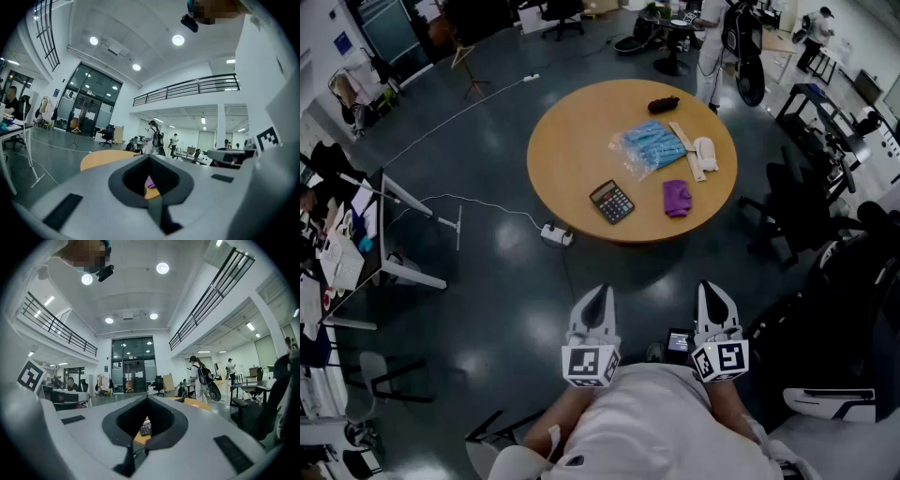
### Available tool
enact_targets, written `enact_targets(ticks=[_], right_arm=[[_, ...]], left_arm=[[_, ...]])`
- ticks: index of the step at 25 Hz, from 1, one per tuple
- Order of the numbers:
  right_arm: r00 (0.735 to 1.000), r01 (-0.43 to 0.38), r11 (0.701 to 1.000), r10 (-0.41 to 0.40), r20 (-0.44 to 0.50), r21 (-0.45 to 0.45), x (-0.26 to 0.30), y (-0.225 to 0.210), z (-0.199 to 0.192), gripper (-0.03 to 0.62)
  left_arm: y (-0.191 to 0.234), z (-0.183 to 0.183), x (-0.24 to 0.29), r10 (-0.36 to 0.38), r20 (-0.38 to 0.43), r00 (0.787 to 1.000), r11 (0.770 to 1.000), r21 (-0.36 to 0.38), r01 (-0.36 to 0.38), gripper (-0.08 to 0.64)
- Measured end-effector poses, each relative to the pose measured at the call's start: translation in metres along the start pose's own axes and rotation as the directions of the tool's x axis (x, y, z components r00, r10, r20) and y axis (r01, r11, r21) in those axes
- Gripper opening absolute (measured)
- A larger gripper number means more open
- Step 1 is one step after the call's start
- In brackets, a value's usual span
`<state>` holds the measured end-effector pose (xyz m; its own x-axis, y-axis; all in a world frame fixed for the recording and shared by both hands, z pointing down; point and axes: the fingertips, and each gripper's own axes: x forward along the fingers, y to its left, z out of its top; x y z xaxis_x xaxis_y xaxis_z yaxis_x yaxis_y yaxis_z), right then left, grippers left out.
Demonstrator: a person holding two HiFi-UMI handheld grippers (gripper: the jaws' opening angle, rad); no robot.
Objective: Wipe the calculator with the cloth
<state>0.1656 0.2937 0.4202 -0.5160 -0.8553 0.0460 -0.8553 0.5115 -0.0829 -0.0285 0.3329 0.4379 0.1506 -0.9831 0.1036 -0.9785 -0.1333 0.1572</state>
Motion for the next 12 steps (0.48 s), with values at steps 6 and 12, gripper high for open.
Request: enact_targets(ticks=[6,12], right_arm=[[1.000,-0.001,1.000,0.001,0.001,0.001,0.0008,-0.0019,-0.0009,0.015],[1.000,-0.016,0.999,0.016,0.009,0.035,0.0016,-0.0018,-0.0003,0.015]], left_arm=[[-0.0022,-0.0002,0.0022,-0.004,-0.001,1.000,1.000,0.003,0.004,0.006],[-0.0028,-0.0001,0.0035,-0.007,-0.005,1.000,1.000,0.005,0.007,0.006]])
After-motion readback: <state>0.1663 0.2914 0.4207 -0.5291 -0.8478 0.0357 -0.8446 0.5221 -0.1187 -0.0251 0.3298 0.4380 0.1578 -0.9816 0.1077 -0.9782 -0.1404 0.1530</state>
